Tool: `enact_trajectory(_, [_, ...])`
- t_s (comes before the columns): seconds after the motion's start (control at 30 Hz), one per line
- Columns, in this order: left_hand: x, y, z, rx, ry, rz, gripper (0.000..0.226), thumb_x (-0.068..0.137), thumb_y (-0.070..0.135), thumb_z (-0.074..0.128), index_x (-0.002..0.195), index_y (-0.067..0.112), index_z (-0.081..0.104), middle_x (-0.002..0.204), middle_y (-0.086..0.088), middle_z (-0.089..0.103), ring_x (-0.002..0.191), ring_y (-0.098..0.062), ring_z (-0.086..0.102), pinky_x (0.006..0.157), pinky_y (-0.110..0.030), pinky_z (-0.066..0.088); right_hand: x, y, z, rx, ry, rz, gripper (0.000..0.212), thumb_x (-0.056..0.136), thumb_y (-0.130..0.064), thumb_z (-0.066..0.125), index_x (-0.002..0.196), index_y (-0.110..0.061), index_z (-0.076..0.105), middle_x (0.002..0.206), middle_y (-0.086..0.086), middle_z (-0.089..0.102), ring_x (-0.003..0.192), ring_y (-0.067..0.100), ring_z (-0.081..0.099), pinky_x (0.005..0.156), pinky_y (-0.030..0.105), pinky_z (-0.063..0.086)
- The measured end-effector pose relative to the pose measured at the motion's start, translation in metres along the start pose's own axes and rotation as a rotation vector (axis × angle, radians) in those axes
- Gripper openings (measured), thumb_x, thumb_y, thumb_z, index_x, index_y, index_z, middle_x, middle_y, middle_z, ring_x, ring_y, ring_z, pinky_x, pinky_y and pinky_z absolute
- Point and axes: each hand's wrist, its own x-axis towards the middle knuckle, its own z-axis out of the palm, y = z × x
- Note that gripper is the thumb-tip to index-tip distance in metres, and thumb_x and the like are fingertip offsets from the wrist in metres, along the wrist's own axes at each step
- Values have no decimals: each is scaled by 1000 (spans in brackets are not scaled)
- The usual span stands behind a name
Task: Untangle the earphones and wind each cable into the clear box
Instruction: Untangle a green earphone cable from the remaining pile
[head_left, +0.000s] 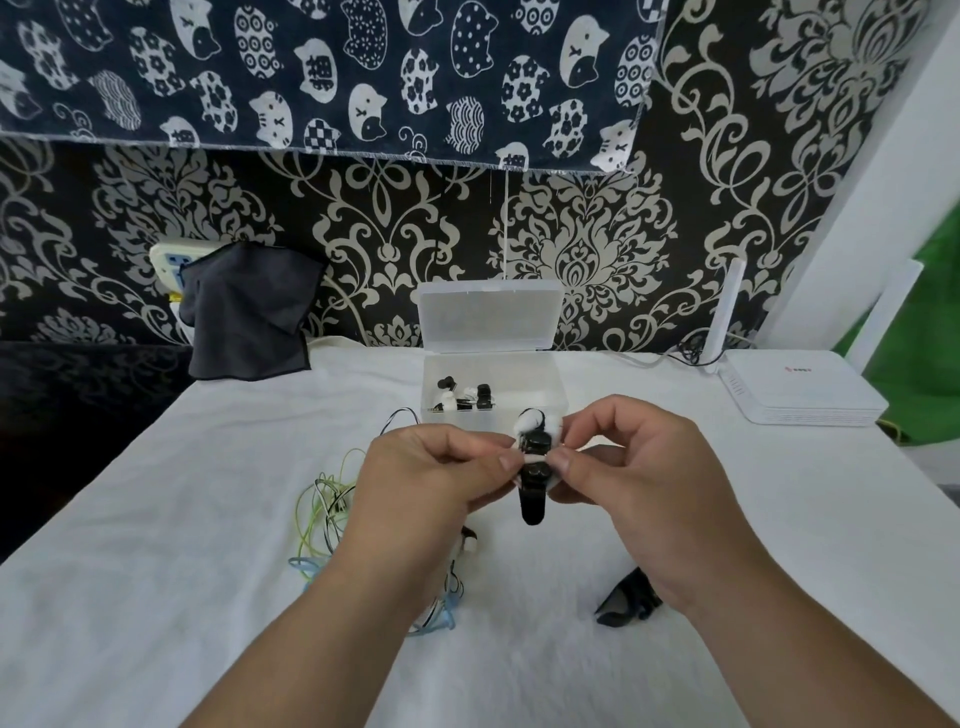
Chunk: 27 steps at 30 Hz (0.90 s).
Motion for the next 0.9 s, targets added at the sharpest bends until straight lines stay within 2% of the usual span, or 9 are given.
enact_trajectory(0.1, [1,-1,-2,3,9,0,13,72,-10,75,62,-3,71,82,-11,75,79,-30,74,78,-34,62,1,0,0,34,-15,22,24,85,1,73,72,-18,66,85,9,76,71,32,74,81,55,59])
enact_trajectory(0.2, [-1,-2,-1,165,19,71,15,72,-5,79,61,3,73,82,-5,76,81,-28,74,81,-43,60,0,2,0,13,-12,41,23,85,2,72,73,-17,66,78,11,75,69,31,74,80,52,60])
enact_trajectory(0.33, [-2,-7,2,283,44,90,15,72,-3,80,61,4,73,78,2,77,77,-23,74,74,-30,57,-1,2,1,-59,6,39,21,83,3,73,72,-13,63,72,16,72,64,30,72,68,36,62])
enact_trajectory(0.47, [0,-18,5,60,-1,-129,6,84,2,72,83,0,66,86,-20,73,77,-33,72,74,-41,60,0,2,3,-49,39,113,17,84,5,72,76,-8,64,82,15,71,60,23,71,65,40,63])
enact_trajectory(0.53, [-3,-20,7,-51,-99,-311,12,93,13,64,97,2,62,88,-17,73,75,-26,69,71,-41,61,1,5,4,-56,55,167,15,84,5,72,77,-6,64,81,16,70,57,21,69,65,42,63])
enact_trajectory(0.6, [-4,-24,7,-41,-190,-376,24,95,24,61,105,2,66,95,-17,73,79,-25,66,72,-41,60,2,9,3,-86,62,204,14,83,4,72,79,-6,64,79,15,71,56,21,69,61,37,62])
enact_trajectory(0.7, [-2,-31,6,61,-210,-268,22,92,19,65,104,1,68,94,-18,73,74,-20,65,70,-33,59,2,9,1,-121,22,241,10,83,2,72,80,-7,68,80,13,72,61,21,72,61,32,62])
enact_trajectory(0.8, [3,-35,6,152,-112,-177,15,91,12,66,96,-1,71,83,-18,71,67,-17,65,68,-30,60,4,8,0,-100,-49,296,7,87,-1,69,84,-7,70,83,9,74,69,19,75,72,38,63])
enact_trajectory(0.9, [16,-30,9,148,24,-147,15,91,14,68,96,1,71,80,-13,71,69,-17,68,70,-33,61,9,9,-9,-101,-7,322,7,88,-4,67,85,-9,70,84,6,74,73,17,75,77,41,63])
